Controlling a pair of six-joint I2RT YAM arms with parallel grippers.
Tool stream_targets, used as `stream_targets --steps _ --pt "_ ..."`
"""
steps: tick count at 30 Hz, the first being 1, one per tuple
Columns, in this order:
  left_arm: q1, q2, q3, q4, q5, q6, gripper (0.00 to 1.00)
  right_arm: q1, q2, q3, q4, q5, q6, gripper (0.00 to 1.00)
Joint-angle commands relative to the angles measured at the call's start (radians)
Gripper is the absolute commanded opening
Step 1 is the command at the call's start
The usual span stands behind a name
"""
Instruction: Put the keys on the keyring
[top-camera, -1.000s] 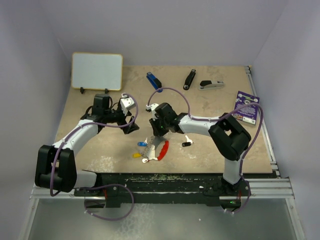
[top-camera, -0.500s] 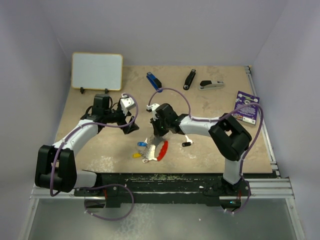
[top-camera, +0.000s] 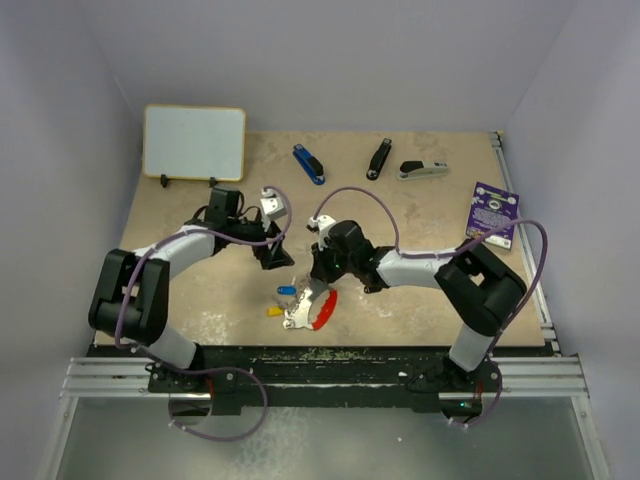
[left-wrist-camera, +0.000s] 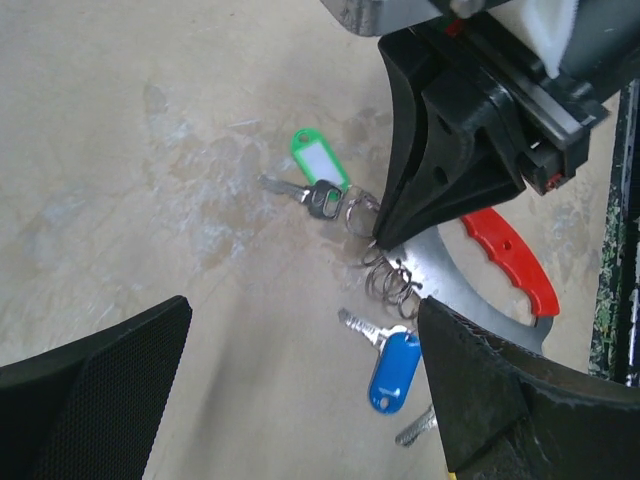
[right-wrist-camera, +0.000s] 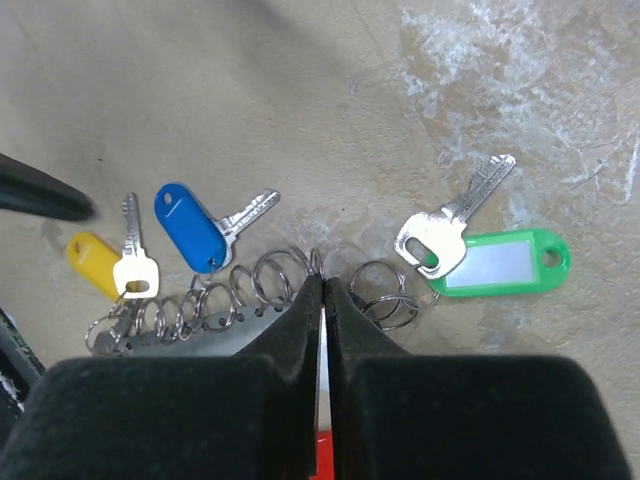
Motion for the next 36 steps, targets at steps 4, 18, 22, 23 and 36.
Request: stream_targets --steps 4,18,22,23,36 --pt "-0.135 0.107 0.121 0.048 -0.002 -0.017 0.97 0.011 -0.106 -0.058 0.170 -0.005 0.042 0.00" --pt "-0.142 0.184 0.184 -0.032 0.085 0.038 0.82 0.013 -0.227 -0.120 0.186 0.042 0.031 0.00" --pt "-0.143 0.178 0.195 -0.071 0.118 0.072 0.80 0.013 -0.241 -0.126 0.186 0.044 0.033 0.00" --pt "-0.142 0.173 0.196 -0.082 0.121 0.084 0.79 0.012 -0.244 -0.126 0.184 0.044 0.032 0.00" --pt "-0.143 0.171 0.235 -0.184 0.200 0.217 0.79 0.013 -0.336 -0.149 0.144 0.031 0.035 0.00"
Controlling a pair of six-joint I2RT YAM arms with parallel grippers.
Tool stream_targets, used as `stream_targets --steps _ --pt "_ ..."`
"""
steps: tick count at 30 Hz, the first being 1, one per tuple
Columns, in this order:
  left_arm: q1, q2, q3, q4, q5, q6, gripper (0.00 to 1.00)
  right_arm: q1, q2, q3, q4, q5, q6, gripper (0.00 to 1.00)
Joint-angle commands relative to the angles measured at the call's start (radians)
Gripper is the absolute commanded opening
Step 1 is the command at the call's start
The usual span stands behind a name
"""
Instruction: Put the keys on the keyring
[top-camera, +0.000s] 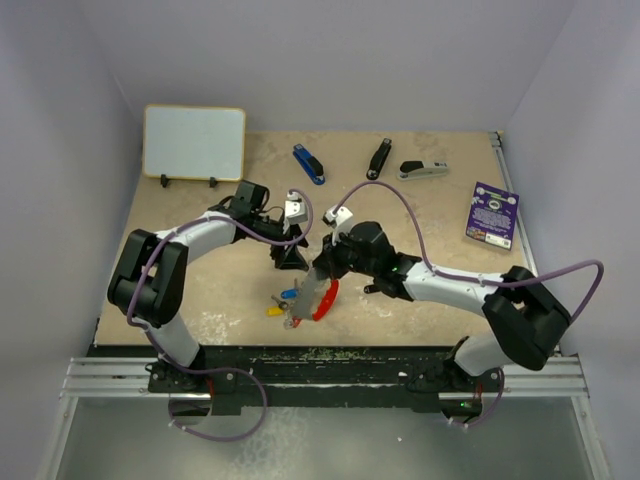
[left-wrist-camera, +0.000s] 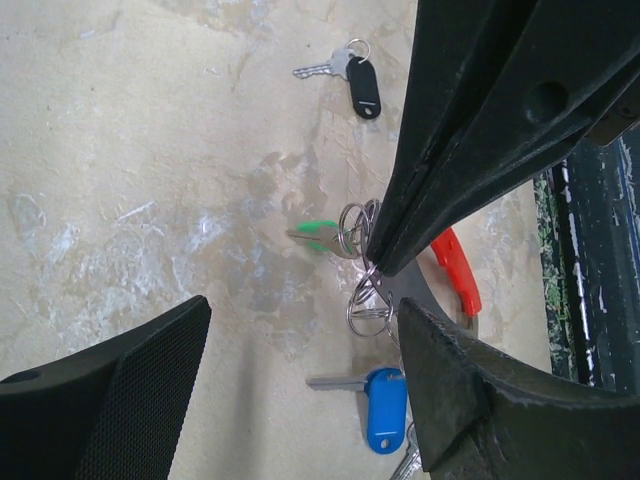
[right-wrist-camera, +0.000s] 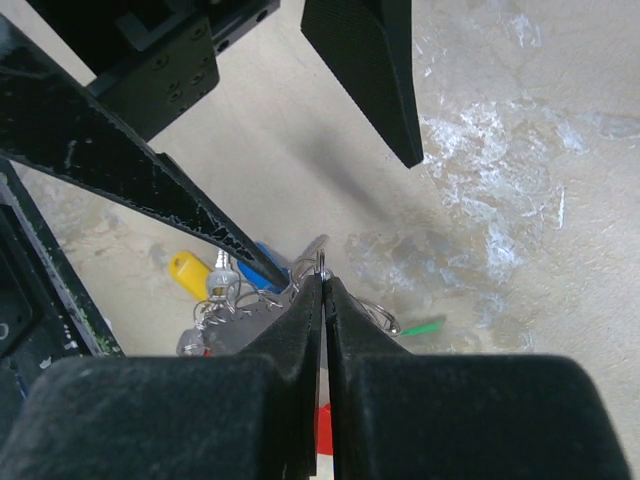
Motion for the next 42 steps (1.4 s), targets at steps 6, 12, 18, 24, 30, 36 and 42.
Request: stream_targets --steps 6,12,18,24,30,36,42 --pt "-0.002 -0.023 0.049 0.001 0.138 0.055 0.79 0.007 -0.073 -0.003 0.008 -0.018 -0.001 0.00" --pt "-0.009 -0.035 0.038 -0.013 0.159 0.070 0.73 0.007 -0.095 -0.009 0.008 -0.019 0.004 0.00" --pt "-0.014 -0.036 0.042 -0.045 0.165 0.098 0.66 0.008 -0.109 -0.008 0.006 -0.020 0.003 0.00" --pt "-0.021 -0.034 0.059 -0.054 0.155 0.107 0.60 0.010 -0.117 0.005 -0.011 -0.046 0.000 0.00" --pt "-0.029 -0.029 0.072 -0.065 0.158 0.117 0.47 0.013 -0.114 0.015 -0.034 -0.059 -0.006 0.00" --pt "-0.037 -0.024 0.082 -0.104 0.166 0.145 0.40 0.015 -0.121 0.015 -0.033 -0.045 -0.006 0.00" --pt "-0.040 -0.005 0.104 -0.205 0.181 0.236 0.39 0.016 -0.122 0.023 -0.032 -0.039 -0.007 0.00"
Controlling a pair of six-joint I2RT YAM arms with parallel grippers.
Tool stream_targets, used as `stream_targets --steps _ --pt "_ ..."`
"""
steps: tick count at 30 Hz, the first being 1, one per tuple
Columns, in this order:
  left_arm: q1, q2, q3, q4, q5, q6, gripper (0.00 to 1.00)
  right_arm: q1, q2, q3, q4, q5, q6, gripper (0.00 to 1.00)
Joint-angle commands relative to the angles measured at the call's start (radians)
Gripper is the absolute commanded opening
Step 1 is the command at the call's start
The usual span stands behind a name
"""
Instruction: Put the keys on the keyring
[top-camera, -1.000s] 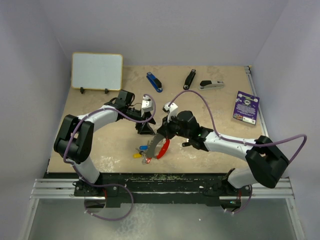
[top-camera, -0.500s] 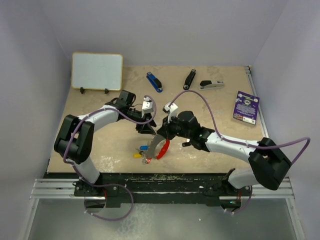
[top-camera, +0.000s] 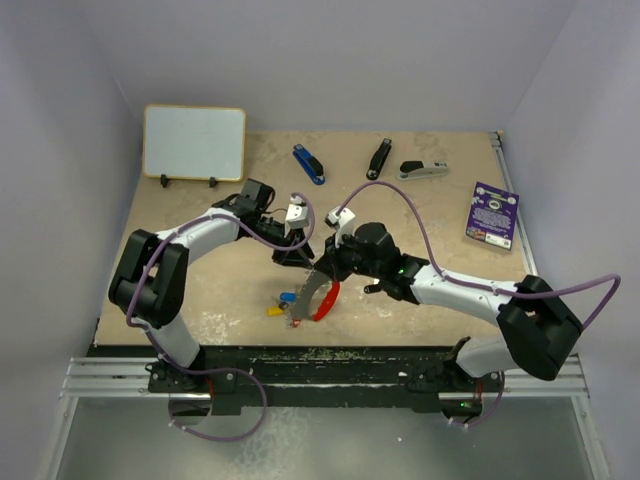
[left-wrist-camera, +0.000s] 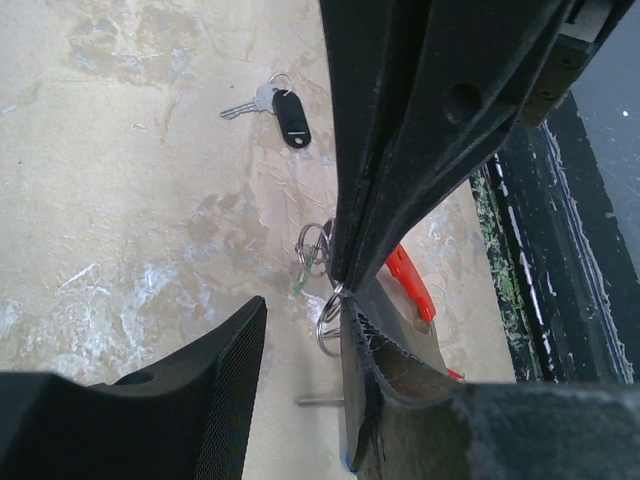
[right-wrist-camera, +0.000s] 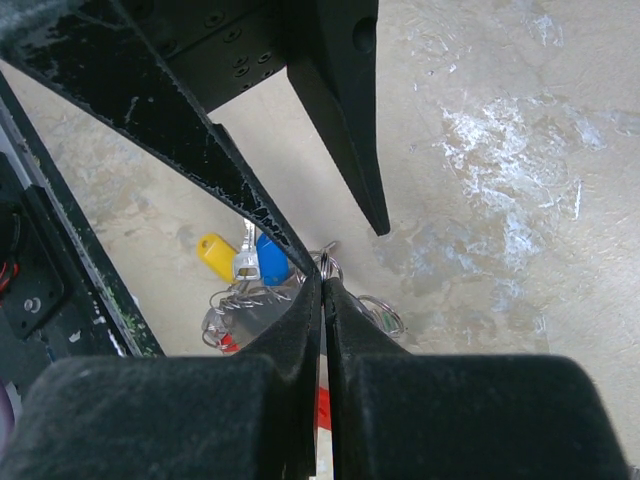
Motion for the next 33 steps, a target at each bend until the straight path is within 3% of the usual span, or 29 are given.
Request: stream_targets --steps 1,9,26,33 --pt "-0.007 0.002 0.061 -0.105 0.067 0.121 0.39 0.005 -0.036 0.038 0.021 -0.010 -0.007 0.00" --pt "-0.012 0.045 0.131 -0.295 0.059 0.271 0.31 0.007 -0.043 0.046 0.008 -0.024 -0.011 0.00" --pt "-0.058 -0.020 0.103 -0.196 -0.087 0.202 0.33 0.020 -0.032 0.068 -0.010 -0.039 -0.013 0.00" --pt "-0.063 -0.034 0.106 -0.198 -0.085 0.199 0.34 0.024 -0.025 0.069 -0.011 -0.036 -0.012 0.00"
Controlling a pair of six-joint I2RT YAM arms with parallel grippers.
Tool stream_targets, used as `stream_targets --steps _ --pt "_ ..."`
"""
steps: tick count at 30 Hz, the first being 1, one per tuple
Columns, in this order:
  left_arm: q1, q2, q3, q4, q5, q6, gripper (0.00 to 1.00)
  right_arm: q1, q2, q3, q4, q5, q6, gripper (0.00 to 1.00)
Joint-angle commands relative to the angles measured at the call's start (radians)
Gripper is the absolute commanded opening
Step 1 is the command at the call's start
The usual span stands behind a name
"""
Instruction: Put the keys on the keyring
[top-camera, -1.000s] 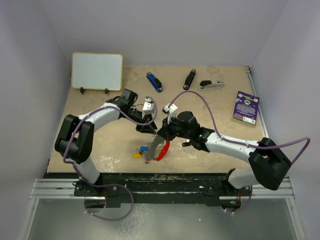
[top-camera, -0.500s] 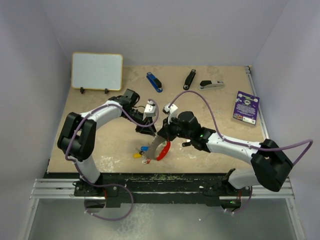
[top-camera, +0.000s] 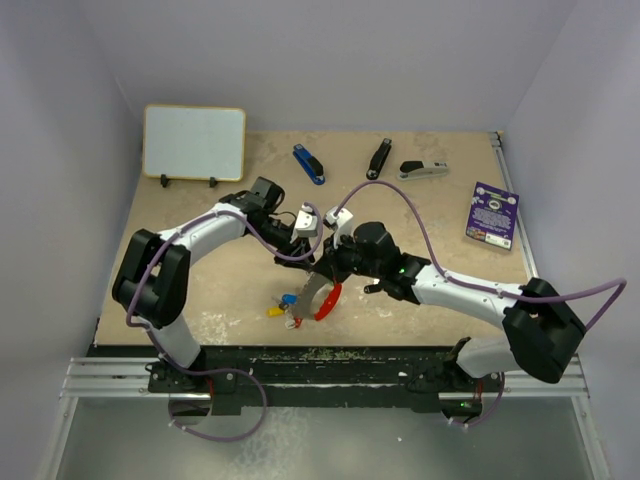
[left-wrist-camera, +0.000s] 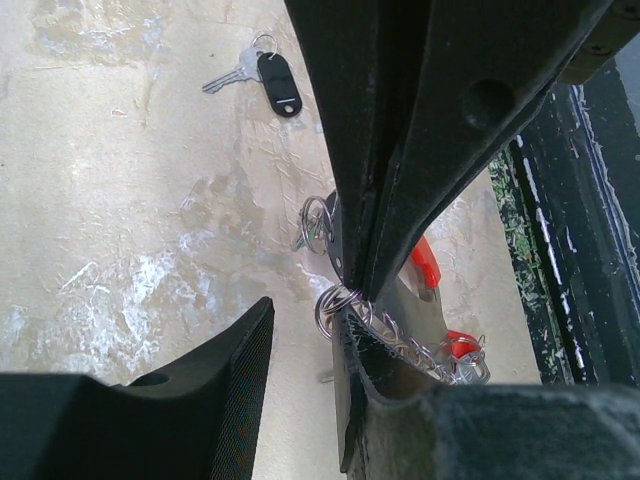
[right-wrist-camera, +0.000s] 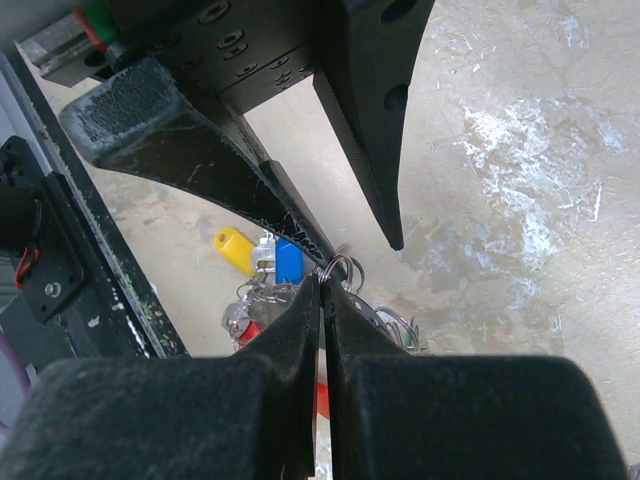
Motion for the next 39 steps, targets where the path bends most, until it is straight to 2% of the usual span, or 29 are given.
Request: stream_targets --steps 1,9,19,28,32,39 --pt "-0.007 -0.048 0.013 0.019 0.035 0.001 0.34 0.010 -0.004 0.046 0.039 -0.012 -0.010 0.00" --pt "-0.014 -0.056 0.011 -0.065 0.082 0.077 0.35 0.011 -0.021 0.035 0.035 0.020 -0.012 0.00" --pt "-0.026 -0.051 0.003 -0.081 0.090 0.115 0.35 0.011 -0.036 0.042 0.033 0.024 -0.013 0.00" --pt "-0.031 -0.050 0.002 -0.082 0.086 0.121 0.22 0.011 -0.046 0.034 0.037 0.023 -0.009 0.00" --pt "-0.033 -0.054 0.002 -0.080 0.085 0.118 0.04 0.011 -0.045 0.035 0.039 0.022 -0.010 0.00" --pt "-0.033 -0.061 -0.005 -0.064 0.081 0.106 0.04 0.011 -0.046 0.035 0.038 0.025 -0.009 0.00"
